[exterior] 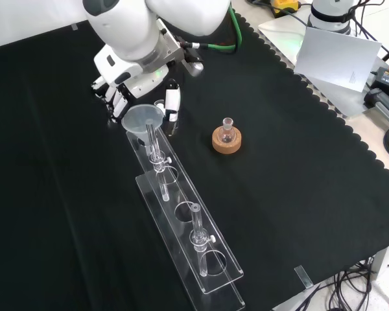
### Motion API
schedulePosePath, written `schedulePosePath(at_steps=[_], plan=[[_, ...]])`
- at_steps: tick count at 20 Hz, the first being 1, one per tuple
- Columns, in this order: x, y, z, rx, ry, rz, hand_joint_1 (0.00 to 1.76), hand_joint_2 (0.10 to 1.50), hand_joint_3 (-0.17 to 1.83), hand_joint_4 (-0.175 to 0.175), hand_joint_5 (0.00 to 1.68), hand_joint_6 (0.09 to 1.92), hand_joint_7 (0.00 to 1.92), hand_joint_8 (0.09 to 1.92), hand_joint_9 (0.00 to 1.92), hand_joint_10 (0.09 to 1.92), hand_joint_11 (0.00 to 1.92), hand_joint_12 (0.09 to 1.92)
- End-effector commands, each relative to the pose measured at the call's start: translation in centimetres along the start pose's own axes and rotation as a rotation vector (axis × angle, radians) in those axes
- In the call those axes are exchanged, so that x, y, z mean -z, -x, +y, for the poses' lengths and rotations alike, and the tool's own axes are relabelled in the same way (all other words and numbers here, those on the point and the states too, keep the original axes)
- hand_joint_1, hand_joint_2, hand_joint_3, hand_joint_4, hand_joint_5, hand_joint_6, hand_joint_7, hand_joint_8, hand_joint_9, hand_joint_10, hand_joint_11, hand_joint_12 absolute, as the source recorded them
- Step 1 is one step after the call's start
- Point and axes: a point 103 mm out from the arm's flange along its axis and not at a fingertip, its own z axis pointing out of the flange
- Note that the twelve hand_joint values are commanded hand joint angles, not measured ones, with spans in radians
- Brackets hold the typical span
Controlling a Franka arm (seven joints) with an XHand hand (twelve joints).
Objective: Pick up the funnel from the transparent funnel stand.
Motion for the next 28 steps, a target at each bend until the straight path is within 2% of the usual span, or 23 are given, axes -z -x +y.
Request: schedulePosePath(at_steps=[1, 6, 18, 24, 28], plan=[[0.6, -0.1, -0.2, -0.011, 0.01, -0.017, 0.62, 0.8, 0.04, -0.013, 0.72, 0.12, 0.98, 0.53, 0.61, 0.55, 0.0, 1.53], [1.2, 0.4, -0.3, -0.01, 0.024, -0.018, 0.63, 0.8, 0.04, -0.013, 0.72, 0.12, 0.98, 0.52, 0.62, 0.55, 0.0, 1.54], [4.6, 2.2, -1.7, -0.018, 0.069, -0.039, 0.63, 0.8, 0.04, -0.013, 0.73, 0.13, 0.99, 0.52, 0.62, 0.54, 0.0, 1.54], [6.5, 2.9, -3.3, -0.013, 0.102, -0.052, 0.63, 0.8, 0.04, -0.011, 0.73, 0.14, 1.0, 0.52, 0.63, 0.53, 0.0, 1.54], [7.6, 3.3, -4.4, -0.031, 0.123, -0.046, 0.62, 0.8, 0.04, -0.011, 0.74, 0.15, 1.0, 0.52, 0.63, 0.53, 0.0, 1.53]])
